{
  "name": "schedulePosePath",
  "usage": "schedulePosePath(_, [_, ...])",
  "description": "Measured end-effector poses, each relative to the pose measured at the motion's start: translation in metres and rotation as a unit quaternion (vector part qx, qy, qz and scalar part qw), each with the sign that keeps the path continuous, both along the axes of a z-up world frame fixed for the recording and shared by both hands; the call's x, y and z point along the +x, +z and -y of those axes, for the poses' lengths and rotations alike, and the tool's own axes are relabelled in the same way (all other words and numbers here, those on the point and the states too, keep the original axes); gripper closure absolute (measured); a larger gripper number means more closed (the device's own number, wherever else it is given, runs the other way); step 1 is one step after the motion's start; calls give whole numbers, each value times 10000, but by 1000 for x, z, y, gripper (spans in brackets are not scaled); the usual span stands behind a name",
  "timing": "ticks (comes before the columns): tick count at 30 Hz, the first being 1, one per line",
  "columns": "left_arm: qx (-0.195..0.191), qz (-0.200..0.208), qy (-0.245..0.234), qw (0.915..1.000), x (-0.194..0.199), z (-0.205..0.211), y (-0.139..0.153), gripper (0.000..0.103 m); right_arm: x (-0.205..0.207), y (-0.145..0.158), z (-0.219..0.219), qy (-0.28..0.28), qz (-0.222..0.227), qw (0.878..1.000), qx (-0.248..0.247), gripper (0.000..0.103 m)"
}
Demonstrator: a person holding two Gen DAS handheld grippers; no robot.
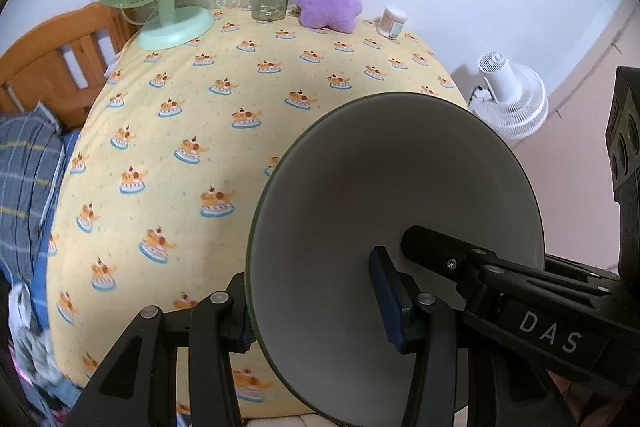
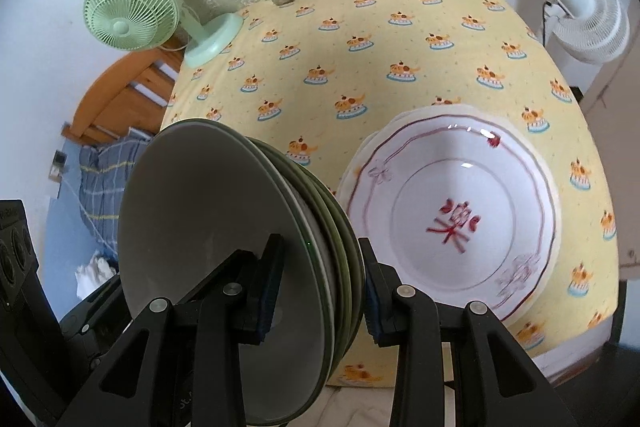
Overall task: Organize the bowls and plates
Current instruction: 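Lift the nested bowls with both grippers and carry them over the plates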
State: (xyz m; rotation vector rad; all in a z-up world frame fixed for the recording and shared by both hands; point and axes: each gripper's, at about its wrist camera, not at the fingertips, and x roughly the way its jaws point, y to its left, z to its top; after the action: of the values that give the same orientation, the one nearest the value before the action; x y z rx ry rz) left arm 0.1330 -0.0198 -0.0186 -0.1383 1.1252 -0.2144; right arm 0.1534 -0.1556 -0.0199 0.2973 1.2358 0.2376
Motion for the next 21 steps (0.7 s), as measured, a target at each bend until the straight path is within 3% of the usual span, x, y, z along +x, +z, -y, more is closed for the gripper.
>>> schedulePosePath(8, [-71, -37, 574, 9983, -2, 41, -2, 55, 12, -2, 40, 576, -34, 9983, -62, 65])
schedulePosePath(21, [-199, -258, 902, 9954, 1, 87, -18, 55, 24, -19, 88, 886, -239, 9956, -174, 65])
